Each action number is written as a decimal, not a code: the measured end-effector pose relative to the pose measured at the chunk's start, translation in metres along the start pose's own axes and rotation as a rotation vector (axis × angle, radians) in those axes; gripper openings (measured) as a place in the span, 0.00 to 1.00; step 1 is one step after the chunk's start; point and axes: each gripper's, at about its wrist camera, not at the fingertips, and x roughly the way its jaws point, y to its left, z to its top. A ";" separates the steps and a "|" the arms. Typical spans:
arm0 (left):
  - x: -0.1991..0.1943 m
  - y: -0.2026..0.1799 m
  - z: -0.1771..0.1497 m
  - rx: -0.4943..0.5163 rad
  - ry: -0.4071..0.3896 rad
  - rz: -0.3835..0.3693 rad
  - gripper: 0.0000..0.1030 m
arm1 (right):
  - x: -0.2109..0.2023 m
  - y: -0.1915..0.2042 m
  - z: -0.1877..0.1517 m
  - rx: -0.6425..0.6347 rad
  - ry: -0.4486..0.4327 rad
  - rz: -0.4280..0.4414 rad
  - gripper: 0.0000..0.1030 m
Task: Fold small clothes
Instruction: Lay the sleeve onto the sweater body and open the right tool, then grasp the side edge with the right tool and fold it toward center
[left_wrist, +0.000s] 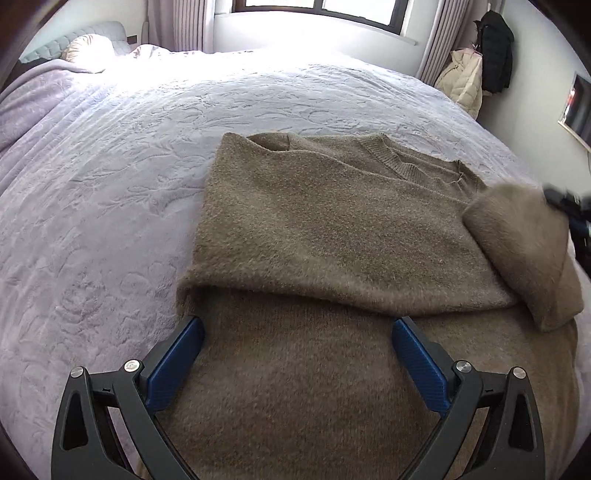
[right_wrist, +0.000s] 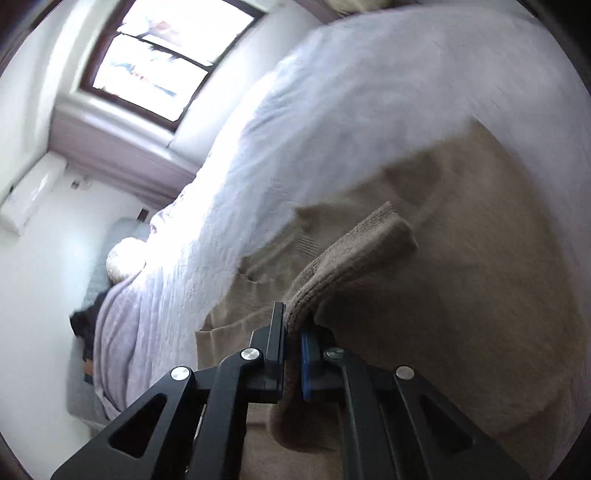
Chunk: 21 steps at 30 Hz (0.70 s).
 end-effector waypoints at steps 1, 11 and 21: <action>-0.003 0.001 -0.002 -0.004 -0.001 -0.006 0.99 | 0.004 0.019 0.000 -0.058 -0.006 0.029 0.07; -0.031 0.029 -0.010 -0.024 -0.007 0.017 0.99 | 0.132 0.123 -0.097 -0.563 0.405 -0.046 0.36; -0.041 0.028 0.021 0.009 -0.081 0.050 0.99 | -0.022 0.033 -0.043 -0.364 0.094 -0.146 0.60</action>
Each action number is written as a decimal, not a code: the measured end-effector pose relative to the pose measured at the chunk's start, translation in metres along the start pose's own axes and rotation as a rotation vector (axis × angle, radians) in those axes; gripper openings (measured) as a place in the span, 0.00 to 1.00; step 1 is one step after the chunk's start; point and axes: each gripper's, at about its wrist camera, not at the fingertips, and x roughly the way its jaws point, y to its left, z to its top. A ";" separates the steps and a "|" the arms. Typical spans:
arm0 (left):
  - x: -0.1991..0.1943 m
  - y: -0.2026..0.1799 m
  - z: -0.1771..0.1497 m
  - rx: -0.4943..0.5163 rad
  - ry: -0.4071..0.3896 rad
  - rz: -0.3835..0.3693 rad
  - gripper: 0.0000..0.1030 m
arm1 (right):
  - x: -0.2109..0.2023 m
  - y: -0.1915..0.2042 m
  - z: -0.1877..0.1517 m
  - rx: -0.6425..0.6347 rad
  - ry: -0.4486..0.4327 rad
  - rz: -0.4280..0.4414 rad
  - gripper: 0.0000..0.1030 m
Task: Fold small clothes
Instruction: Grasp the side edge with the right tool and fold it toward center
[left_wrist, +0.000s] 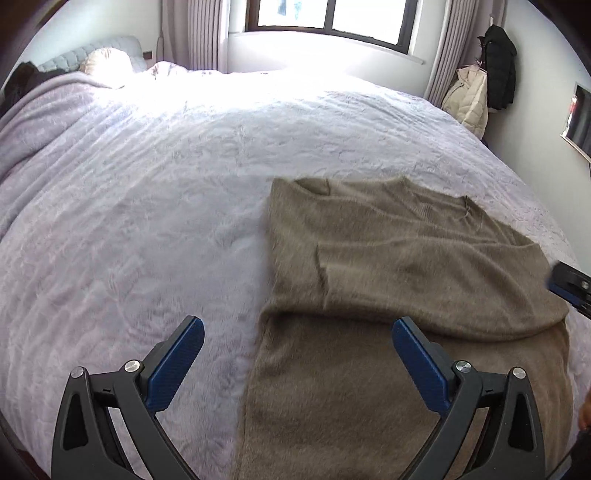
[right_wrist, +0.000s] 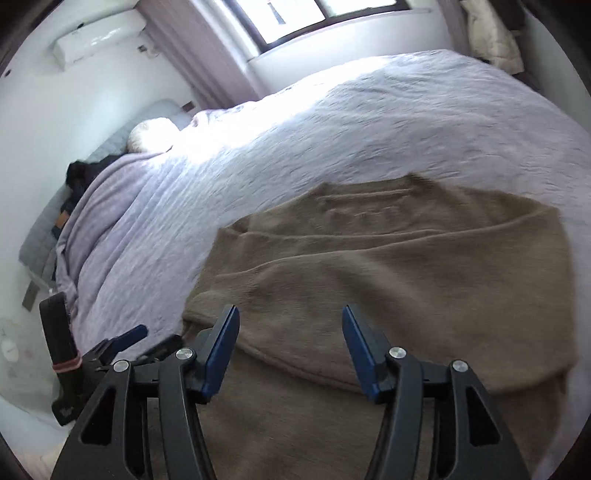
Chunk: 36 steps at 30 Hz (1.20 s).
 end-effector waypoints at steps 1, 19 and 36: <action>0.000 -0.004 0.006 0.007 -0.009 0.000 0.99 | -0.016 -0.022 0.001 0.046 -0.035 -0.053 0.60; 0.071 -0.056 0.020 0.152 0.113 0.072 0.99 | -0.016 -0.159 -0.003 0.355 0.021 -0.061 0.17; 0.043 -0.054 0.008 0.160 0.086 0.077 0.99 | -0.067 -0.104 -0.038 0.211 -0.023 -0.196 0.58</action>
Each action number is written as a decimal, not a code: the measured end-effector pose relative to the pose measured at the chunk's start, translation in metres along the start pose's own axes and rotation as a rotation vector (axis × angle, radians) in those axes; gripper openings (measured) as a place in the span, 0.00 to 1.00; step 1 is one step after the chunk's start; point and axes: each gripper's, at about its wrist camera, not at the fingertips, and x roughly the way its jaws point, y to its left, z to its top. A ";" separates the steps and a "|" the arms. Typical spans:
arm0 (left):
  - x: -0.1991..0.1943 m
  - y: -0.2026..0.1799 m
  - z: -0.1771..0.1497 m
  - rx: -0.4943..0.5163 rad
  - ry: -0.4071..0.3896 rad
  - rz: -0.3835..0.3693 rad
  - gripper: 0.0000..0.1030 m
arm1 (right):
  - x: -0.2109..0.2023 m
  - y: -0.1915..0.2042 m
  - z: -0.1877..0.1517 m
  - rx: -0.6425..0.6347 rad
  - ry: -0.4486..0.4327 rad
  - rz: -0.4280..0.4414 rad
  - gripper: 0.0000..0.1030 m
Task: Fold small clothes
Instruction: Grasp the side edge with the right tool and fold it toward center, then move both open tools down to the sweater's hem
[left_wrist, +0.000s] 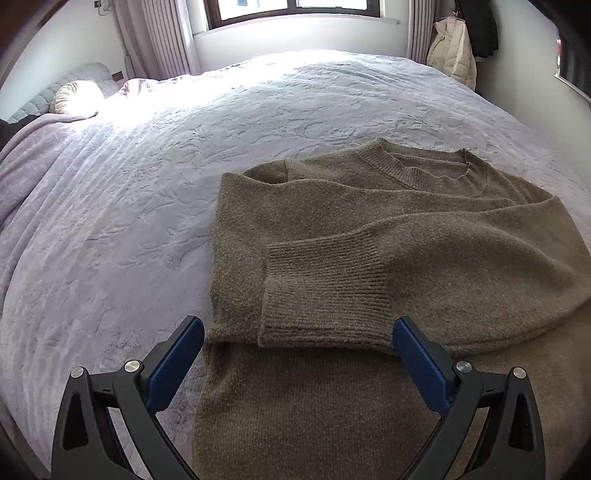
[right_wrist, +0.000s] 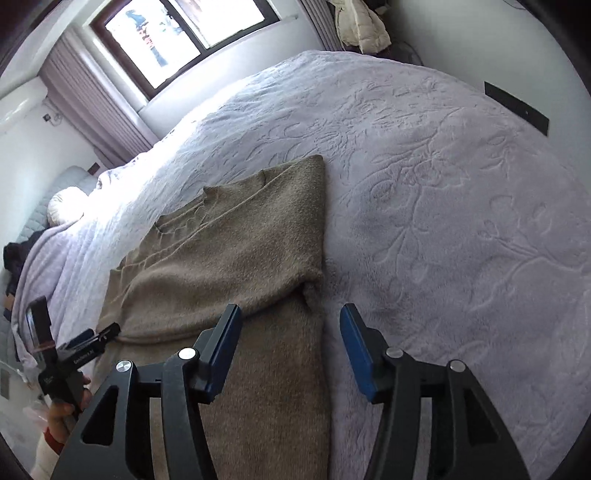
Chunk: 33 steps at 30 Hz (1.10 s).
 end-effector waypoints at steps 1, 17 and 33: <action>-0.003 0.000 -0.001 0.003 0.001 0.001 0.99 | -0.004 0.001 -0.004 -0.005 0.000 -0.003 0.58; -0.068 0.003 -0.057 0.019 0.043 -0.035 0.99 | -0.043 0.047 -0.085 -0.077 0.044 0.059 0.67; -0.112 0.001 -0.157 0.036 0.173 -0.103 0.99 | -0.079 0.054 -0.165 -0.047 0.041 0.096 0.67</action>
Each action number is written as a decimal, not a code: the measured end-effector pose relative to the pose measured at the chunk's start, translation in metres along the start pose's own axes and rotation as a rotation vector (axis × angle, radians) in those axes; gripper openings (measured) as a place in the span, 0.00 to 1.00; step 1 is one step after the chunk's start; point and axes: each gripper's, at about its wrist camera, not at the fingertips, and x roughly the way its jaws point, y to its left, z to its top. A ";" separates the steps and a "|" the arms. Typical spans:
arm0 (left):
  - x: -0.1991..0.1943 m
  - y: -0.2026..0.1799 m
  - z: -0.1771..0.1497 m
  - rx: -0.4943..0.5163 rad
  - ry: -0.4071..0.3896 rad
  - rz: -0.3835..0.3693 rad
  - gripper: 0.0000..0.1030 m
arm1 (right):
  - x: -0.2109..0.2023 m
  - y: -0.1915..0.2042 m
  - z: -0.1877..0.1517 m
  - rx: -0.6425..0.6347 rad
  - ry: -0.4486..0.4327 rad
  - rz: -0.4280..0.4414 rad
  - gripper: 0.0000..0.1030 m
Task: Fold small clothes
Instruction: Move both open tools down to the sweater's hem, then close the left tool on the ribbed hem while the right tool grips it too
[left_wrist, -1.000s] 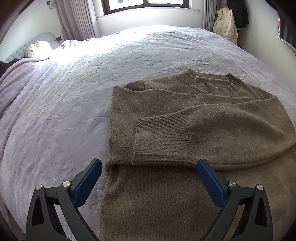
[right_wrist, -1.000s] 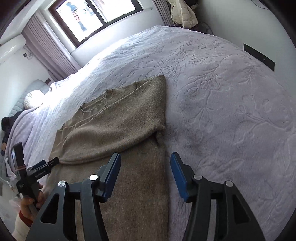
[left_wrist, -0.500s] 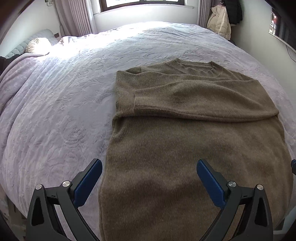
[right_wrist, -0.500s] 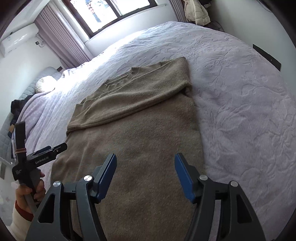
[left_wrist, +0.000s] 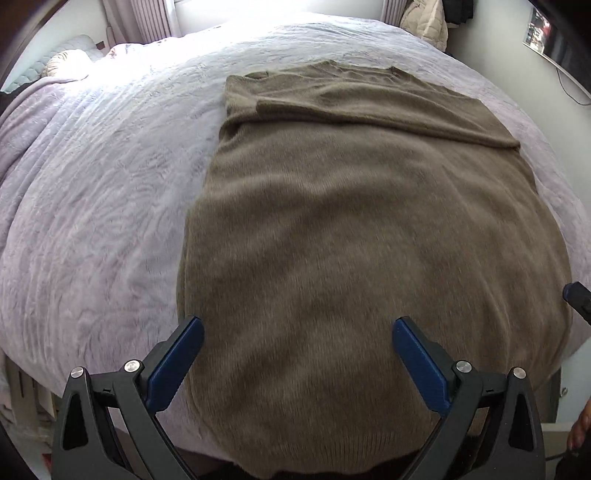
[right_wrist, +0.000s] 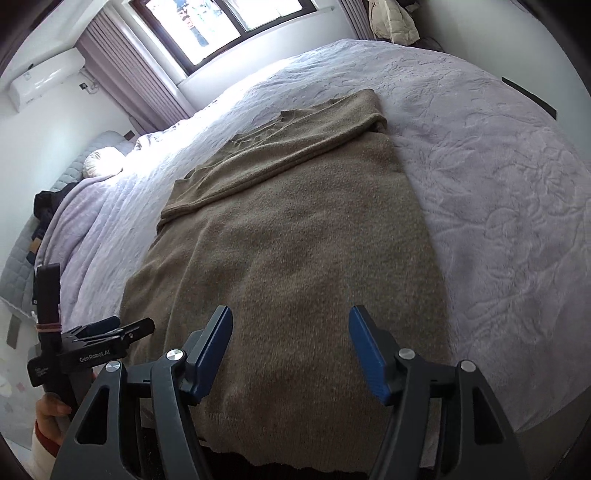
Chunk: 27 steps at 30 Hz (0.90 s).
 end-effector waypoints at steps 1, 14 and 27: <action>-0.002 0.000 -0.004 0.001 0.003 -0.004 0.99 | -0.002 0.000 -0.004 0.002 -0.001 0.001 0.67; -0.009 0.004 -0.048 -0.001 0.024 -0.024 0.99 | -0.007 0.004 -0.037 0.016 -0.001 0.026 0.68; -0.009 0.018 -0.075 -0.016 0.031 -0.027 0.99 | -0.007 0.001 -0.053 0.032 -0.014 0.061 0.68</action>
